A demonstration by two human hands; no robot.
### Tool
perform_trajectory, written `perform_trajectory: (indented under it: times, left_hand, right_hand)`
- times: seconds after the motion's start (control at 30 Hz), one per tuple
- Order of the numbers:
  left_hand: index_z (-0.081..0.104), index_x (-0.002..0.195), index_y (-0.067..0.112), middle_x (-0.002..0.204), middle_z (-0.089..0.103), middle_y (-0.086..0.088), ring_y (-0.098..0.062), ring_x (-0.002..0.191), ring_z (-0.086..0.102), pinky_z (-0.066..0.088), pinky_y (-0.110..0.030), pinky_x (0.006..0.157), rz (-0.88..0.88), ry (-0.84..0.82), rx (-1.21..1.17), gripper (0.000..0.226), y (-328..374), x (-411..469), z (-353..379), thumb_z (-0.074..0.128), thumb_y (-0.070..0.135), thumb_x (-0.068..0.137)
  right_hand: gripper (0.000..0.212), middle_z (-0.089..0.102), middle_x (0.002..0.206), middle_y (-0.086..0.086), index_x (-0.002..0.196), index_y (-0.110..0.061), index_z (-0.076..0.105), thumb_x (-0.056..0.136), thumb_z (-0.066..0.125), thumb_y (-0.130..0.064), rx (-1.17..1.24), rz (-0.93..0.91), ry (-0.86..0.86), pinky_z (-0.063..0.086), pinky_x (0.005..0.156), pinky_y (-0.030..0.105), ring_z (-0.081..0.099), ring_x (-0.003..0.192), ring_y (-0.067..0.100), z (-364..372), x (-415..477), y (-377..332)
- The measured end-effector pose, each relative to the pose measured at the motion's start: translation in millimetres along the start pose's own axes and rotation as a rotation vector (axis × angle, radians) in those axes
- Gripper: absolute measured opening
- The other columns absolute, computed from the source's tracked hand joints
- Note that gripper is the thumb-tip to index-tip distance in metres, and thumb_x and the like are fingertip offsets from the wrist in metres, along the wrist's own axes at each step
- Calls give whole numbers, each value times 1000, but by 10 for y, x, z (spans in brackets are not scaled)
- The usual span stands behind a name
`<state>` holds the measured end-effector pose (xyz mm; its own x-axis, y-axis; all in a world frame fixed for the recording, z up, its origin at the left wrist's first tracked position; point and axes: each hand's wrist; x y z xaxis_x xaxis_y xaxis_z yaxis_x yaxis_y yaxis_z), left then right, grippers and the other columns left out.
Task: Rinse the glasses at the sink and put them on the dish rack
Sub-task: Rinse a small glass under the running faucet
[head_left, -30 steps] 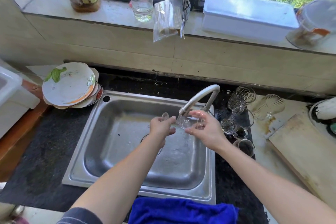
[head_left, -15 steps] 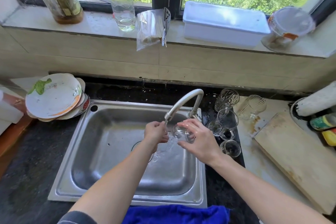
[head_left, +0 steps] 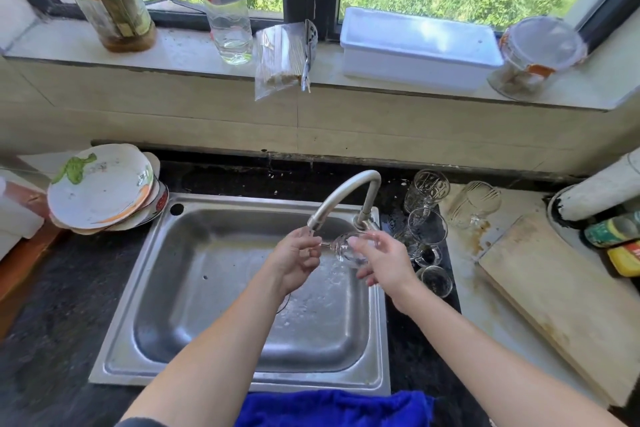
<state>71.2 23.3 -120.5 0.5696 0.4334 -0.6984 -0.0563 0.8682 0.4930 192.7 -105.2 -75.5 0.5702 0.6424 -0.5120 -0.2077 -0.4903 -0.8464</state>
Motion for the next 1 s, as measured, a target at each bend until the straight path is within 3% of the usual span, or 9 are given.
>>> perform_trajectory:
  times: [0.13, 0.23, 0.4, 0.57, 0.67, 0.77, 0.87, 0.93, 1.0]
  left_hand:
    - [48, 87, 17, 57, 38, 4, -5, 39, 31, 17, -14, 33, 55, -29, 196, 17, 48, -54, 26, 60, 4, 88]
    - [54, 93, 14, 66, 45, 0, -7, 44, 37, 26, -14, 36, -8, -81, 78, 5, 81, -94, 30, 56, 12, 89]
    - [56, 100, 6, 106, 64, -13, -9, 54, 51, 42, -14, 44, -26, -186, -81, 17, 98, -168, -7, 56, 2, 83]
    - [59, 106, 7, 94, 70, -10, -6, 49, 53, 42, -12, 41, -50, -205, -18, 26, 95, -244, 110, 59, 4, 81]
    - [57, 112, 4, 99, 70, -11, -7, 53, 57, 44, -13, 44, -36, -209, 71, 31, 144, -229, 118, 61, 8, 81]
    - [63, 103, 6, 95, 68, -9, -10, 59, 57, 44, -16, 49, -32, -204, 289, 14, 209, -229, 63, 58, 8, 91]
    - [64, 90, 6, 82, 69, -4, -10, 65, 55, 42, -15, 52, -17, -170, 304, 6, 271, -223, -9, 59, 5, 90]
    - [63, 88, 6, 79, 66, -7, -9, 58, 51, 40, -14, 47, -10, -151, 241, 10, 302, -230, -47, 54, 2, 92]
    - [62, 90, 5, 76, 65, -10, -9, 51, 49, 38, -13, 43, 7, -121, 192, 14, 329, -249, -74, 50, 0, 94]
  right_hand:
    - [21, 64, 93, 12, 104, -17, 63, 91, 65, -34, 188, 188, -12, 36, 41, 21, 49, 46, 13, -25, 2, 12]
    - [17, 63, 96, 13, 100, -19, 61, 93, 60, -34, 216, 282, 3, 33, 42, 21, 47, 46, 12, -33, 3, 43]
    - [35, 62, 92, 12, 110, -12, 56, 90, 56, -41, 336, 483, -28, 29, 41, 20, 41, 45, 12, -29, 51, 209]
    - [49, 65, 74, 11, 107, -9, 52, 92, 49, -55, 451, 650, -104, 26, 35, 19, 35, 41, 10, 89, 45, 353]
    - [58, 65, 70, 10, 112, -5, 52, 91, 47, -59, 439, 699, -145, 22, 32, 17, 32, 38, 9, 117, 49, 384]
    - [59, 65, 69, 11, 114, -2, 52, 92, 47, -57, 394, 699, -135, 23, 32, 17, 31, 39, 8, 97, 66, 403]
    - [55, 65, 86, 13, 115, -5, 53, 92, 48, -55, 327, 624, -150, 33, 41, 21, 44, 50, 13, 94, 94, 374]
    - [45, 63, 105, 10, 120, -12, 56, 94, 51, -49, 198, 458, -144, 44, 58, 27, 59, 74, 19, 91, 136, 326]
    - [34, 61, 118, 3, 123, -24, 58, 93, 58, -40, -9, 224, -163, 47, 75, 29, 61, 102, 21, 69, 169, 251]
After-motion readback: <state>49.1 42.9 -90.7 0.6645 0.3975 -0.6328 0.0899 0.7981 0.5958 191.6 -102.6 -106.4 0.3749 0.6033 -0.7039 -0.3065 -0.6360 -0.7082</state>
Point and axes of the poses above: each hand's wrist, its own x-axis towards the middle knuckle, its own z-axis out of the palm, y = z × x
